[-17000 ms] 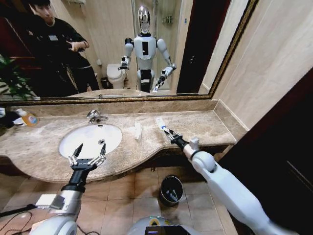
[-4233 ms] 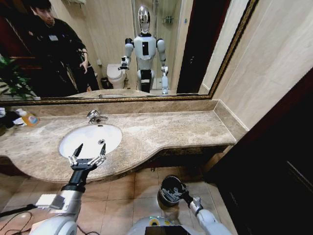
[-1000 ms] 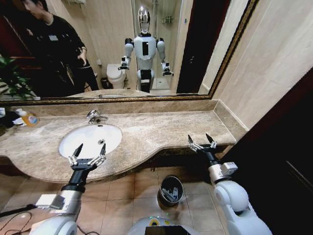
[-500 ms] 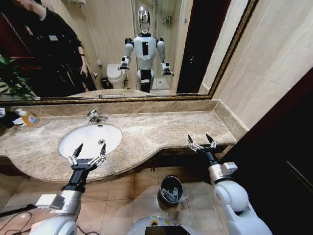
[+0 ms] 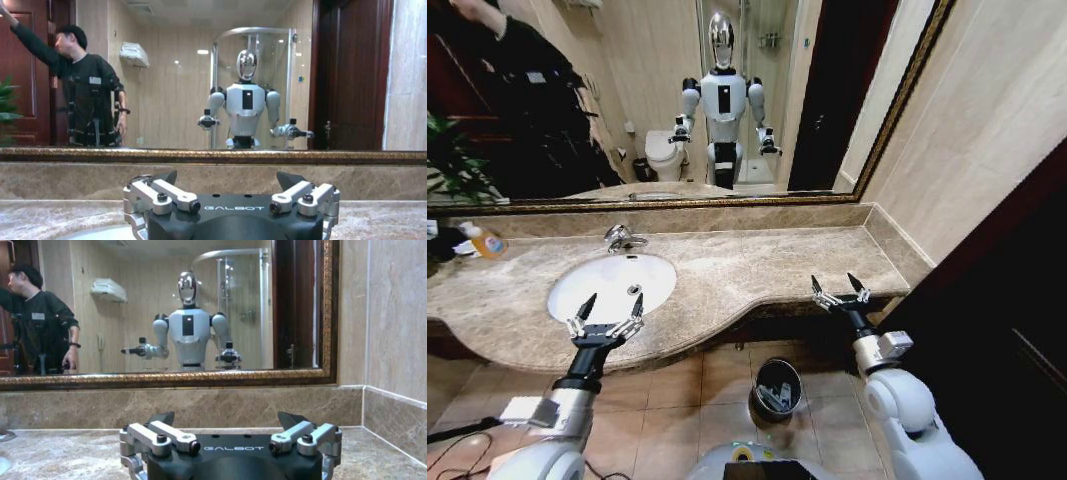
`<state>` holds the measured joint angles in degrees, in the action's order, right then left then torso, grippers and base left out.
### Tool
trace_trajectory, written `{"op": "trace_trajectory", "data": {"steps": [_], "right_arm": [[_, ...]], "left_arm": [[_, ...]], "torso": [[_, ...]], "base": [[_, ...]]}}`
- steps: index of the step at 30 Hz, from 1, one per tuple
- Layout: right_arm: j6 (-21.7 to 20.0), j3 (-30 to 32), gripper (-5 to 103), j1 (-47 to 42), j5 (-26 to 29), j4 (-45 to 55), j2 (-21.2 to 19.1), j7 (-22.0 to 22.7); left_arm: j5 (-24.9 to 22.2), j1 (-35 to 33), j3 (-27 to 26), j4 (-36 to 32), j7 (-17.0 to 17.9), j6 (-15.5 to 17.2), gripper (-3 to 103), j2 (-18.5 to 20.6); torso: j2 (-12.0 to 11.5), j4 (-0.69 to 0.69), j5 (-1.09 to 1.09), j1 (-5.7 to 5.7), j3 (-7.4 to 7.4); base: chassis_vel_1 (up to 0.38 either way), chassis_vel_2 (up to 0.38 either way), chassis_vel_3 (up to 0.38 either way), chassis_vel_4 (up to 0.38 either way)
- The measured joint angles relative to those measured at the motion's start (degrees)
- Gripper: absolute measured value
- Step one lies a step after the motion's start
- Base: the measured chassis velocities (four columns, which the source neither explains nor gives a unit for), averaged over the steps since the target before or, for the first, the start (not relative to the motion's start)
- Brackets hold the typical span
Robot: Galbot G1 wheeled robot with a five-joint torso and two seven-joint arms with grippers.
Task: Pick up the trash from the sink and place it in the trash bin.
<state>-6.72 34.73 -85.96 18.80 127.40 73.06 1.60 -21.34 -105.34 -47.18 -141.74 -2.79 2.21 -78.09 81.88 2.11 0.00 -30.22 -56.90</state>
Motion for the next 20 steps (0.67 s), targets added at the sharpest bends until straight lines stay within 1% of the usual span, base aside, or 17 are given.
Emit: {"op": "trace_trajectory", "data": {"steps": [20], "right_arm": [[0.00, 0.00, 100, 0.00, 0.01, 0.00, 0.00, 0.00]], "left_arm": [[0.00, 0.00, 0.00, 0.00, 0.00, 0.00, 100, 0.00]], "torso": [[0.00, 0.00, 0.00, 0.00, 0.00]], "base": [[0.000, 0.000, 0.000, 0.000]]}}
